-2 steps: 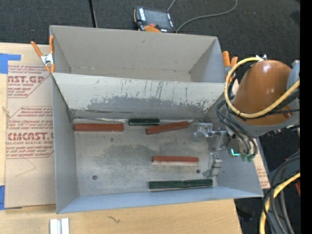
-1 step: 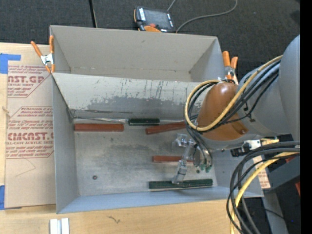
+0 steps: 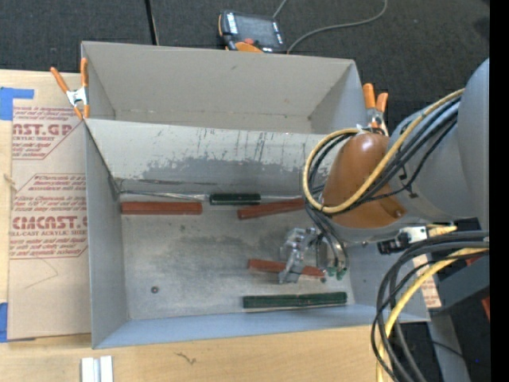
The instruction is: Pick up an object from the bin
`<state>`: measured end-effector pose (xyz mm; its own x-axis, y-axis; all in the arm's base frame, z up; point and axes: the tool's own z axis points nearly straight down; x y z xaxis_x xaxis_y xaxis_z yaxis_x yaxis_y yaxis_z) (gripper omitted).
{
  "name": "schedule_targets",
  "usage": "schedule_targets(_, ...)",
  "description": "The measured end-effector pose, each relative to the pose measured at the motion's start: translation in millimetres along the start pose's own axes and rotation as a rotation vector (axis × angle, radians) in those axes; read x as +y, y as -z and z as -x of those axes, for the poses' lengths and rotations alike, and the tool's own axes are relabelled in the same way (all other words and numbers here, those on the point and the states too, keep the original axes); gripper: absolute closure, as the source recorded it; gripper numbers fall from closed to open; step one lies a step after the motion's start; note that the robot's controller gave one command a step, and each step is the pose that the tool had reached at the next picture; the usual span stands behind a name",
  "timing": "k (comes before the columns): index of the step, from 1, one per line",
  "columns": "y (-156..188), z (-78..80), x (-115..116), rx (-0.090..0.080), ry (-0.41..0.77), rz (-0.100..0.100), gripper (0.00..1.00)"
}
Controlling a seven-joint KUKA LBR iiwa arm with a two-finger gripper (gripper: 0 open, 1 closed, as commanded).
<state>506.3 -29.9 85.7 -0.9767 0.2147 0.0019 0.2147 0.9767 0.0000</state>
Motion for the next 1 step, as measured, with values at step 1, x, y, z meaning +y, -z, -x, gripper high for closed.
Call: schedule_targets(1, 99.5, -4.1, 40.4, -0.010, 0.000, 0.004, 1.00)
